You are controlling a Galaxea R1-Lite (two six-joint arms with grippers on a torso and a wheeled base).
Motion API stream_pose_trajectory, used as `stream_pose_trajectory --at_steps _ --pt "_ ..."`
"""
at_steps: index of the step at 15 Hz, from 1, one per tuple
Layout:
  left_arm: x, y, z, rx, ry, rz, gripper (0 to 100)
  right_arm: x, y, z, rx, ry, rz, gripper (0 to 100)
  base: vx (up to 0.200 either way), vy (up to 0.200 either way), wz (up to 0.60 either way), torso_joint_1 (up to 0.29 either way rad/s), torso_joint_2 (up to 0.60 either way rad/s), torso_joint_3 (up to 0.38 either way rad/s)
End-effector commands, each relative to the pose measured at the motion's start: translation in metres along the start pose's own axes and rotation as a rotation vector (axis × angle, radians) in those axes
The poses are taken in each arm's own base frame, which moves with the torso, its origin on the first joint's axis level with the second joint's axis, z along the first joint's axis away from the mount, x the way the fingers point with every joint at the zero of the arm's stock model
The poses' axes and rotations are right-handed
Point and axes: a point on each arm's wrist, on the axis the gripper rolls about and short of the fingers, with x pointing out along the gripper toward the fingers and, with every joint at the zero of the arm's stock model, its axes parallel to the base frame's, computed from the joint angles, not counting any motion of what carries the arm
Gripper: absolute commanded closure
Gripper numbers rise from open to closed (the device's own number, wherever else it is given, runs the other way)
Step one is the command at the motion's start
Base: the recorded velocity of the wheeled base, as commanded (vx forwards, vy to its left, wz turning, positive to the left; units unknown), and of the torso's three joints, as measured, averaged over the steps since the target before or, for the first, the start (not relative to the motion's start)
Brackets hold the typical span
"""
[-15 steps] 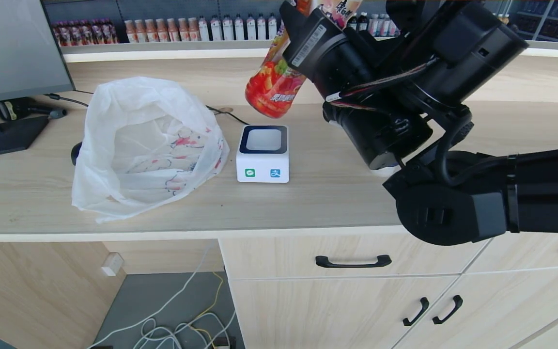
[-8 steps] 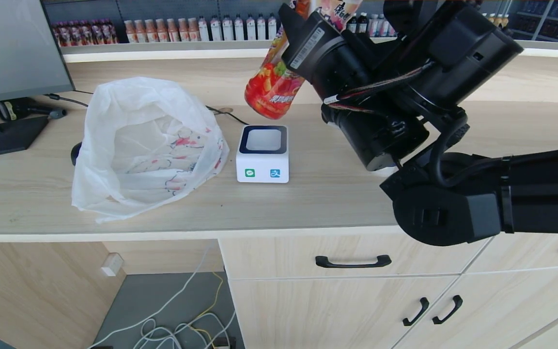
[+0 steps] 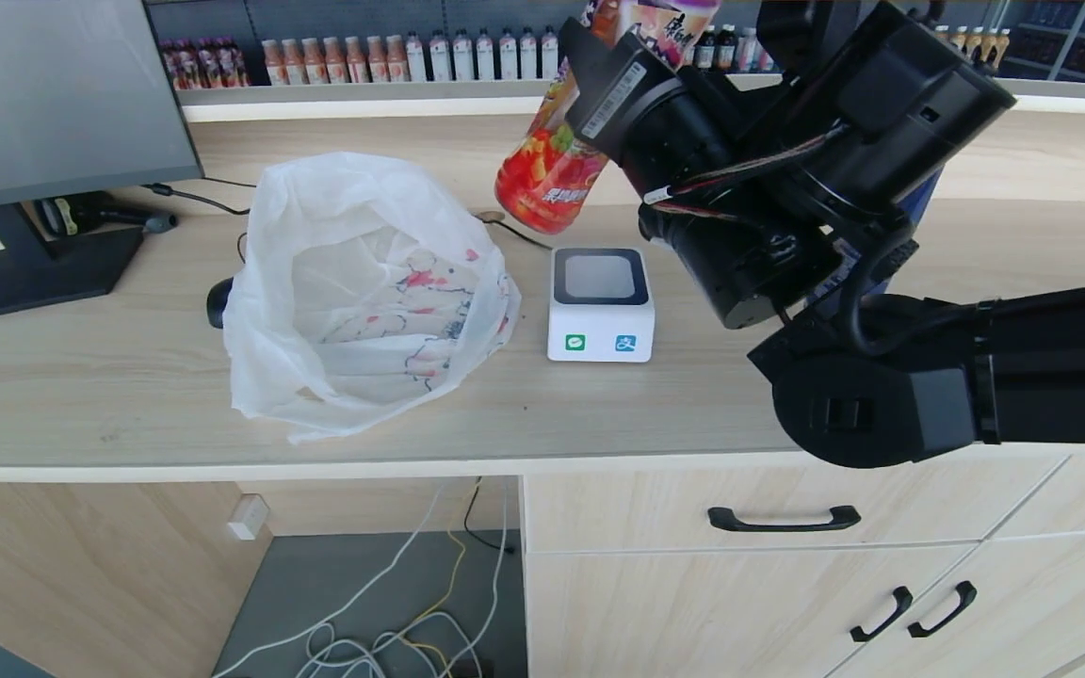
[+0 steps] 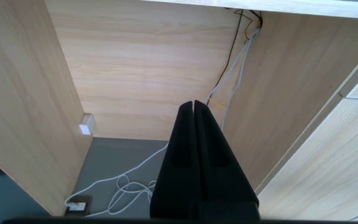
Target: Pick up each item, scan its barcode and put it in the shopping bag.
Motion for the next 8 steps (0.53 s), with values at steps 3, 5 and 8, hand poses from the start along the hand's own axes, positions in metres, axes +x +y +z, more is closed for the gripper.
stream_pose_trajectory --at_steps 3,5,8 --pt "0.000 0.000 0.000 0.004 0.000 0.000 100 -0.008 -0.004 0.016 0.083 -0.004 -0.009 100 0.000 0.000 0.00 0.000 0.00 0.000" --pt "0.000 0.000 0.000 0.004 0.000 0.000 100 -0.009 -0.020 0.021 0.142 -0.004 -0.037 100 0.000 0.000 0.00 0.000 0.00 0.000" --pt "0.000 0.000 0.000 0.004 0.000 0.000 100 -0.010 -0.048 0.022 0.358 -0.026 -0.119 100 0.000 0.000 0.00 0.000 0.00 0.000"
